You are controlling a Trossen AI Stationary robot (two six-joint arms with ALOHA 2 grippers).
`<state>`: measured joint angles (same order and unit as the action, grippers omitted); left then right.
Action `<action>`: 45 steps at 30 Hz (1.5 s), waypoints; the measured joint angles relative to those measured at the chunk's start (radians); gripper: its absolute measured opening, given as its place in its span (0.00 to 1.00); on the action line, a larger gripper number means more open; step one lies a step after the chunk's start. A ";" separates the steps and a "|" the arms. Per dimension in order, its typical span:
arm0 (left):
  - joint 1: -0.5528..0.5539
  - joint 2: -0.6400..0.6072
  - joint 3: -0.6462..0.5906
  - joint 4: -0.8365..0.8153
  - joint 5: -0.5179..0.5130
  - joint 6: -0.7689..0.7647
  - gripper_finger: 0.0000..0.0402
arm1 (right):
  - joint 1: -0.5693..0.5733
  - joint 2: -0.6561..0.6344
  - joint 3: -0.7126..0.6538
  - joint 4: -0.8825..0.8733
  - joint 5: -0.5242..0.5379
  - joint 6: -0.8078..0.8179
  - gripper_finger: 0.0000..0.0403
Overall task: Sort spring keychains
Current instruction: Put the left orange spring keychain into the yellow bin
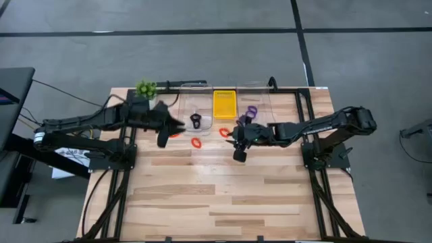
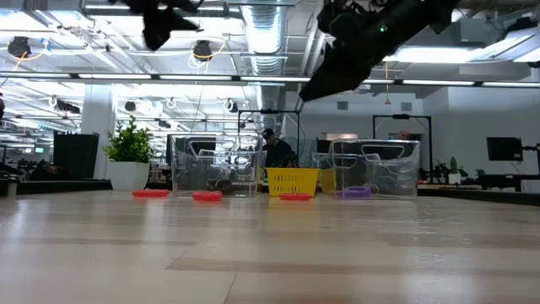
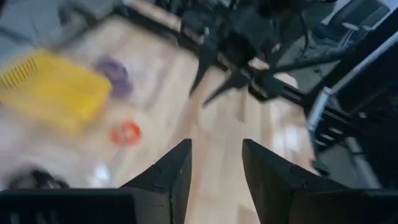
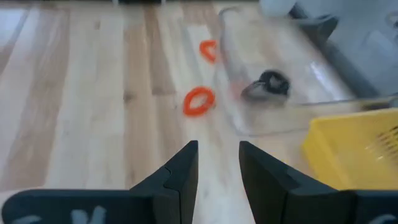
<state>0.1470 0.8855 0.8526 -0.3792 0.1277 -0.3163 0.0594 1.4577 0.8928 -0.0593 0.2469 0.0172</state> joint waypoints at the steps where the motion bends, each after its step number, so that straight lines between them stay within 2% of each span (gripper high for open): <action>1: -0.022 -0.015 -0.033 0.001 -0.007 -0.044 0.34 | 0.014 0.006 0.000 -0.001 0.000 0.017 0.27; 5: -0.112 -0.048 -0.171 0.001 -0.068 -0.220 0.34 | 0.092 0.020 0.000 -0.024 0.002 0.077 0.27; 11: -0.245 -0.045 -0.327 0.010 -0.241 -0.467 0.32 | 0.234 0.020 0.000 -0.111 0.073 0.197 0.27; 17: -0.284 -0.045 -0.423 0.013 -0.372 -0.603 0.30 | 0.328 0.020 0.000 -0.203 0.102 0.345 0.26; 21: -0.261 -0.045 -0.476 0.011 -0.477 -0.696 0.28 | 0.351 0.020 0.000 -0.242 0.126 0.405 0.26; 24: -0.228 -0.045 -0.509 0.012 -0.516 -0.720 0.27 | 0.360 0.020 0.000 -0.249 0.127 0.421 0.26; 35: -0.070 -0.045 -0.571 0.015 -0.520 -0.743 0.26 | 0.403 0.020 0.000 -0.302 0.131 0.566 0.26; 45: 0.003 -0.045 -0.571 0.037 -0.515 -0.742 0.26 | 0.406 0.020 0.000 -0.307 0.149 0.577 0.26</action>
<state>0.1500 0.8410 0.2813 -0.3426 -0.3870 -1.0587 0.4657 1.4776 0.8928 -0.3668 0.3961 0.5945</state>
